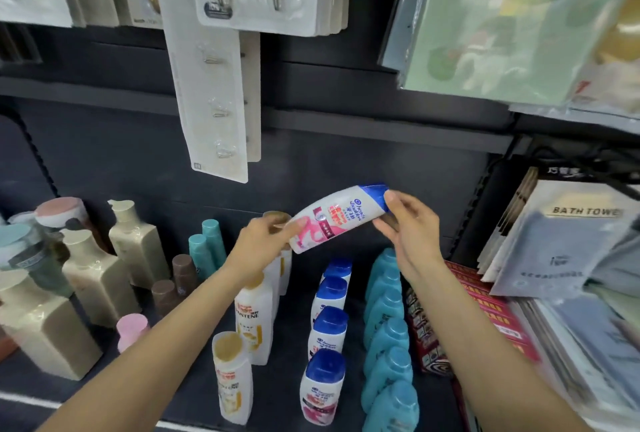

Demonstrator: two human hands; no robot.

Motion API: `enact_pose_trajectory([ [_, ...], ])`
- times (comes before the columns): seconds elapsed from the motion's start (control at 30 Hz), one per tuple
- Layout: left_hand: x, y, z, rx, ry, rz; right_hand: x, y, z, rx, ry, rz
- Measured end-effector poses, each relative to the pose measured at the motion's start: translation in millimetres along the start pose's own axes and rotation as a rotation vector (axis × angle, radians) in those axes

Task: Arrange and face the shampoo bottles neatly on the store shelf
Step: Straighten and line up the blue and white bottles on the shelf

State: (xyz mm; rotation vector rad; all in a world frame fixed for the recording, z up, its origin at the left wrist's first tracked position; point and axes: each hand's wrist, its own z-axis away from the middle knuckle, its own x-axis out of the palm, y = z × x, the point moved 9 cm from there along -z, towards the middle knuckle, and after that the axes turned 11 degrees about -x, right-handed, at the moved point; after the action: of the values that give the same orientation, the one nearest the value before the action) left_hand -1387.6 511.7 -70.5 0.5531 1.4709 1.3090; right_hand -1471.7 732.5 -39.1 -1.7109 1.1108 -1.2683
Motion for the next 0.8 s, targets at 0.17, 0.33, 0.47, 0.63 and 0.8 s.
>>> enact_pose_trajectory([
  [0.17, 19, -11, 18, -0.289, -0.287, 0.460, -5, 1, 13, 0.035, -0.001, -0.166],
  [0.33, 8, -1, 29, -0.221, -0.218, 0.601, 1, 2, 24, 0.104, -0.106, -0.268],
  [0.47, -9, 16, 38, -0.051, -0.075, 0.537, 1, 4, 34, 0.173, -0.157, -0.233],
  [0.63, -19, 24, 52, 0.084, -0.002, 0.503, -7, 9, 36, 0.164, -0.128, -0.194],
  [0.8, -18, 29, 61, 0.208, -0.067, 0.328, -8, -1, 36, 0.130, -0.259, -0.171],
])
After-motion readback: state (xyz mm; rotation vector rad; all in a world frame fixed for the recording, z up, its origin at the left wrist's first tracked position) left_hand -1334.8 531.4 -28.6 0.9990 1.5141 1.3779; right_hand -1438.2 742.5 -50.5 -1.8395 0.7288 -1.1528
